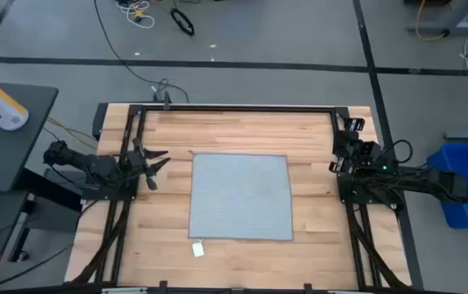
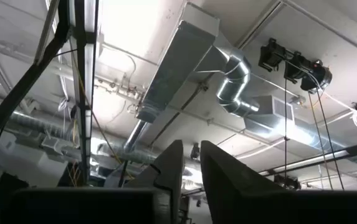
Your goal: Fold microfiber towels
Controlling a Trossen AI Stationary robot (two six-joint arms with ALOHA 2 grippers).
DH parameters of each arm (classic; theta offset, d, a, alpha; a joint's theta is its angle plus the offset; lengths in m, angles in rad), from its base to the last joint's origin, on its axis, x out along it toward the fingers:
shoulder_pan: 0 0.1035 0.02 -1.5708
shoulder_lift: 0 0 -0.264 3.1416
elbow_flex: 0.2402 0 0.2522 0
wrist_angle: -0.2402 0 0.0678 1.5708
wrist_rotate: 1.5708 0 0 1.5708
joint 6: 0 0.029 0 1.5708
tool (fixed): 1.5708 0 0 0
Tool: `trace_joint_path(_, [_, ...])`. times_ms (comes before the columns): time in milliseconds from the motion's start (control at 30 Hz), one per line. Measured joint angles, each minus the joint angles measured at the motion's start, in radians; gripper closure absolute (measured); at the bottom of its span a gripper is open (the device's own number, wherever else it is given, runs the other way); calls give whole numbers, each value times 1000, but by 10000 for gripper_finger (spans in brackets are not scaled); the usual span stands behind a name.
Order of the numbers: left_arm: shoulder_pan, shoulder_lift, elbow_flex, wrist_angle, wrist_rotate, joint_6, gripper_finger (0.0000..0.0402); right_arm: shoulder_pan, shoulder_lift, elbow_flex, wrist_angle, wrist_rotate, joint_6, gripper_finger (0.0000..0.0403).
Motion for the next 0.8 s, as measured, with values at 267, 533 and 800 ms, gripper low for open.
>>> trace_joint_path(267, [0, 0, 0, 0, 0, 0, 285, 0, 0, 0, 0, 0, -3, 382])
trace_joint_path(533, [0, 0, 0, 0, 0, 0, 285, 0, 0, 0, 0, 0, -4, 386])
trace_joint_path(800, [0, 0, 0, 0, 0, 0, 285, 0, 0, 0, 0, 0, -4, 321])
